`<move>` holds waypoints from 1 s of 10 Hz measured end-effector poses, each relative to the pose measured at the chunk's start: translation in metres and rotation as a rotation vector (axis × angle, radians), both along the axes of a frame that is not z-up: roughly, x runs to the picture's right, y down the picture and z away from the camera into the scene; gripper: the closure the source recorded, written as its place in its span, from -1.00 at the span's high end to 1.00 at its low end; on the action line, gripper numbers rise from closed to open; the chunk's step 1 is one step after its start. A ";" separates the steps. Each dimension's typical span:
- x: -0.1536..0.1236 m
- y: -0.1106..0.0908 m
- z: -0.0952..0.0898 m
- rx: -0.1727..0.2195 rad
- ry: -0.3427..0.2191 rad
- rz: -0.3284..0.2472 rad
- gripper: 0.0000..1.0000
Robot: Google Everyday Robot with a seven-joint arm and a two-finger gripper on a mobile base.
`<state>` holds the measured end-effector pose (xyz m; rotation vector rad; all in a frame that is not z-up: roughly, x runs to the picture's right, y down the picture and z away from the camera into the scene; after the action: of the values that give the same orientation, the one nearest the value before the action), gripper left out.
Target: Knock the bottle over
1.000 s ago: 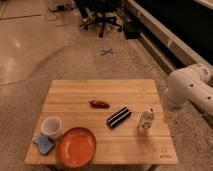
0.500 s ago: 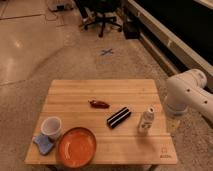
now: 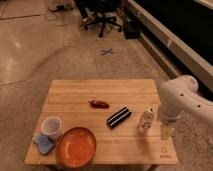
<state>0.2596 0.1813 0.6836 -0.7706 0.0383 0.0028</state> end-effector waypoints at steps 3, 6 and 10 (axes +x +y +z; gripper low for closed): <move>-0.024 -0.007 0.017 0.015 -0.036 -0.020 0.30; -0.061 -0.015 0.027 0.016 -0.103 -0.027 0.30; -0.080 -0.013 0.034 0.005 -0.144 -0.024 0.30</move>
<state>0.1800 0.1679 0.7175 -0.7631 -0.0893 -0.0755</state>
